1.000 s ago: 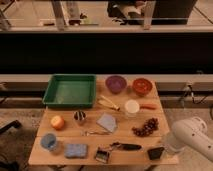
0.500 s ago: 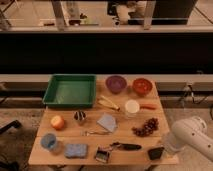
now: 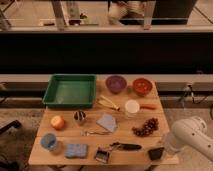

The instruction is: Place eraser in red bowl

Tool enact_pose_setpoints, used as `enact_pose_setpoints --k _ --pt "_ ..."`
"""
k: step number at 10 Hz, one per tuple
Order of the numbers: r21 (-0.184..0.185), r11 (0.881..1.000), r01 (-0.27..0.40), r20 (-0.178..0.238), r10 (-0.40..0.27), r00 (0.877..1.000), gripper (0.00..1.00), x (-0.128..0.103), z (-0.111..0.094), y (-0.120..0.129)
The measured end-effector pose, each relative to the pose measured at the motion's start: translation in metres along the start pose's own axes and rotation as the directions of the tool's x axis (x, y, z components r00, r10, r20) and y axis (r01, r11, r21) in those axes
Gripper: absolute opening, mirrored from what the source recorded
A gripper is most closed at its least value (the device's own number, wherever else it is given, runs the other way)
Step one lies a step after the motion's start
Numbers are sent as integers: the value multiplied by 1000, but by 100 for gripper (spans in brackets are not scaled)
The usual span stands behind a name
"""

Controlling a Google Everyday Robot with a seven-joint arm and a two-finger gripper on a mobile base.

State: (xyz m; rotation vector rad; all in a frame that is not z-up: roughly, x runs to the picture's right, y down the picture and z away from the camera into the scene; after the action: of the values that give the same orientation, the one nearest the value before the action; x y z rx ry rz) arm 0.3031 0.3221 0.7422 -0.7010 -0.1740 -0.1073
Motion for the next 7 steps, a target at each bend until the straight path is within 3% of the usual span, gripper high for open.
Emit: enact_pose_setpoints --k 5,6,7 --pt "4 1000 1 0 -1 1000 1 2 -2 3" --pt "26 1000 1 6 -1 1000 1 3 -8 5" --pt "77 997 0 21 -2 1000 1 1 -23 4"
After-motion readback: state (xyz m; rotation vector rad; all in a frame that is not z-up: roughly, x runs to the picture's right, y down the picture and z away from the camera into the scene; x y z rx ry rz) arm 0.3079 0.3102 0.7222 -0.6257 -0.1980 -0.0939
